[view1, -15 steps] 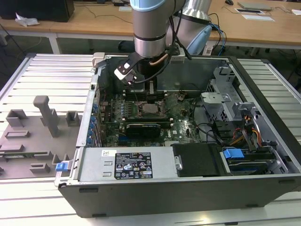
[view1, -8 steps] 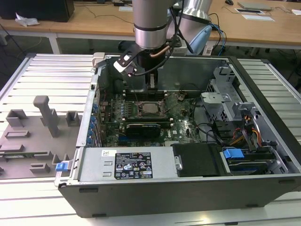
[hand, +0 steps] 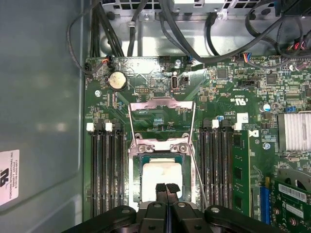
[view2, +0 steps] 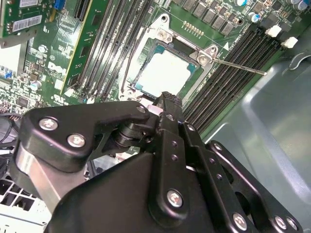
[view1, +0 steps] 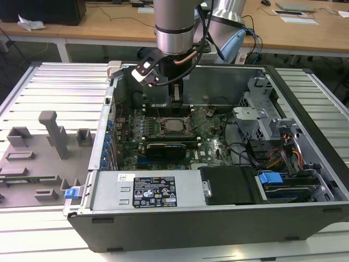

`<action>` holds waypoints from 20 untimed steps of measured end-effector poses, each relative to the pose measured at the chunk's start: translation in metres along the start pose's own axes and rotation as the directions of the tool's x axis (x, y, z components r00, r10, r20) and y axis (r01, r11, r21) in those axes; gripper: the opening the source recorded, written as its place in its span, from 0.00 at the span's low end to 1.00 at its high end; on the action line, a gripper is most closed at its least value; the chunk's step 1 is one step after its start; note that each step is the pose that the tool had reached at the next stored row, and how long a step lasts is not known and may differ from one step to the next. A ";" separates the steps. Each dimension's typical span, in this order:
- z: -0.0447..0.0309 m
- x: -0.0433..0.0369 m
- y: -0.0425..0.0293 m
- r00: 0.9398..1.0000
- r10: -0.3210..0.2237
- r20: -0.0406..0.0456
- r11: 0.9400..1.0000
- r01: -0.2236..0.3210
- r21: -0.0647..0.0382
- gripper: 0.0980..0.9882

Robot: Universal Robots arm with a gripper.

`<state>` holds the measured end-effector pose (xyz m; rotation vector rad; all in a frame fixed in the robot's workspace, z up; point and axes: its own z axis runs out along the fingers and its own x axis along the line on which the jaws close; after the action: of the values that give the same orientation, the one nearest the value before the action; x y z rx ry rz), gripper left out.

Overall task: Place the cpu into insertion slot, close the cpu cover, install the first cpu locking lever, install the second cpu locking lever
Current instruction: 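Close the cpu cover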

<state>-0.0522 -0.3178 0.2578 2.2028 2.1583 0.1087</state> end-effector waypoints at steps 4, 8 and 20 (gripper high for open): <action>-0.0006 0.0000 0.0000 1.000 0.000 0.000 1.000 0.000 0.000 0.01; -0.0009 0.0000 0.0001 1.000 0.000 0.000 1.000 0.000 0.000 0.01; -0.0105 0.0004 0.0138 1.000 0.000 0.000 1.000 0.000 0.000 0.01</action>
<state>-0.0394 -0.3178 0.2695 2.2027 2.1584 0.1084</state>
